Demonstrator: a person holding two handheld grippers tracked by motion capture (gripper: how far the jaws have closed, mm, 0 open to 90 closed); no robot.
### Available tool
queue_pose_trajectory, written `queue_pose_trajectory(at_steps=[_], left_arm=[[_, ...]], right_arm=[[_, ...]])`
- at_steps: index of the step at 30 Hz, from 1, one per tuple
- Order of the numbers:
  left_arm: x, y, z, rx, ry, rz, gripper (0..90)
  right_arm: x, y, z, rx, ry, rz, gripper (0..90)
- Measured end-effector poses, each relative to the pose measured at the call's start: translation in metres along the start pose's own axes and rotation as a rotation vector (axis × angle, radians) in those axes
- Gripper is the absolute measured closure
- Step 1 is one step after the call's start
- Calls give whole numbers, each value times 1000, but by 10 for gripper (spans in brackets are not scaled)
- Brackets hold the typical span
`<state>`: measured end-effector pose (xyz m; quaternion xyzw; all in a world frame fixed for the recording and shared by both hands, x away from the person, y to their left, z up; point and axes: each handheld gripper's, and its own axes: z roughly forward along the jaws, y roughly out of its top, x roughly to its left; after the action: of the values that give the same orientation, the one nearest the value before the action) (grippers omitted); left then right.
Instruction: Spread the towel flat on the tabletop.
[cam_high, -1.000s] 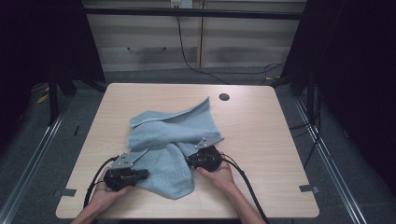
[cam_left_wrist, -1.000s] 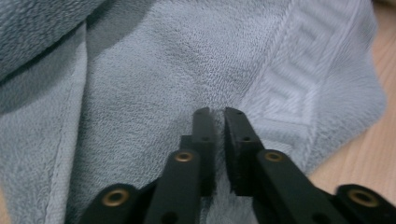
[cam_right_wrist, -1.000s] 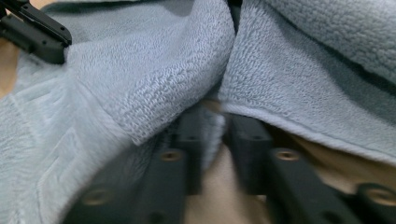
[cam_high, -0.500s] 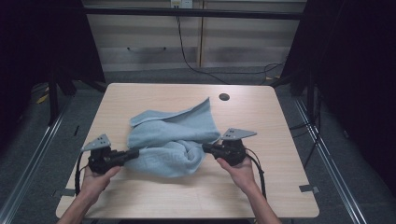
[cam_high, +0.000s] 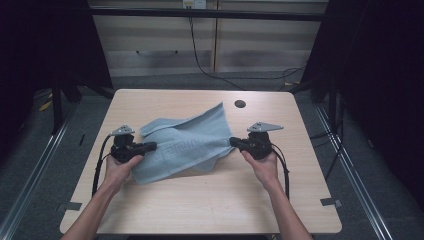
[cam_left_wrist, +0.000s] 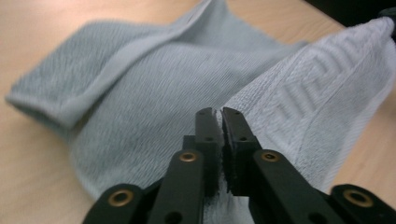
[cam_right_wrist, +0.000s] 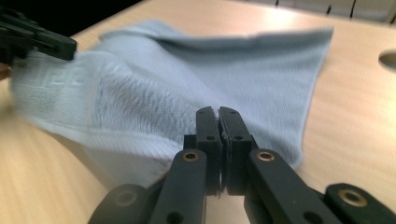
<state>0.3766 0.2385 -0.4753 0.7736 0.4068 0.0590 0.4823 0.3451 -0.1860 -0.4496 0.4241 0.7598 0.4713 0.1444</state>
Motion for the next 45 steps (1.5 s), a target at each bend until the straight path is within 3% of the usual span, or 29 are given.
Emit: queue_pose_trajectory(at_steps=[3, 4, 6, 9, 10, 11, 12, 13, 15, 16, 19, 20, 22, 23, 25, 27, 30, 35, 38, 40, 43, 45], left_arm=[[-2, -2, -12, -12, -22, 1, 711], [-4, -2, -19, -17, -27, 18, 650], [-9, -6, -31, -15, 5, 72, 566], [-6, -17, -38, 10, 27, 86, 439], [-4, -22, -38, 26, 23, 90, 414], [-4, -28, -39, 20, 45, 75, 406], [-5, -33, -40, 7, 32, 64, 375], [-7, -37, -41, 18, 16, 72, 372], [-16, -42, -47, 55, 38, 106, 365], [-18, -44, -51, 47, 36, 103, 363], [-27, -52, -74, -8, 43, 134, 395], [-30, -55, -81, -29, 22, 145, 437], [-37, -61, -87, -45, -38, 196, 624], [-40, -64, -85, -23, -75, 216, 663], [-41, -69, -77, 8, -89, 225, 700], [-38, -74, -66, 66, -90, 226, 690], [-34, -76, -57, 98, -83, 211, 615], [-35, -78, -47, 143, -47, 223, 450], [-41, -80, -41, 160, 12, 268, 421], [-44, -79, -40, 156, 67, 295, 563], [-40, -76, -45, 130, 47, 250, 764], [-37, -72, -53, 83, 14, 195, 796]], right_arm=[[-4, -9, 4, 19, -4, 15, 878], [-3, -12, 4, 22, -6, 16, 878], [-2, -17, 3, 22, -3, 18, 877], [1, -22, 0, 24, 1, 15, 877], [1, -23, -1, 25, 2, 18, 877], [1, -23, -2, 24, 5, 17, 877], [2, -24, -2, 23, 7, 17, 877], [2, -24, -3, 23, 7, 17, 877], [2, -25, -3, 26, 8, 15, 877], [2, -25, -3, 25, 9, 16, 877], [3, -27, -6, 15, 16, 17, 877], [4, -28, -6, 17, 19, 19, 876], [5, -30, -6, 21, 20, 15, 877], [5, -31, -7, 22, 22, 16, 876], [7, -33, -8, 18, 23, 16, 877], [8, -34, -10, 17, 28, 23, 877], [7, -36, -13, 9, 33, 23, 877], [6, -39, -13, 8, 36, 34, 876], [8, -41, -13, 14, 42, 28, 876], [9, -41, -14, 18, 42, 28, 876], [9, -40, -17, 9, 42, 25, 876], [10, -38, -22, -1, 44, 23, 876]])
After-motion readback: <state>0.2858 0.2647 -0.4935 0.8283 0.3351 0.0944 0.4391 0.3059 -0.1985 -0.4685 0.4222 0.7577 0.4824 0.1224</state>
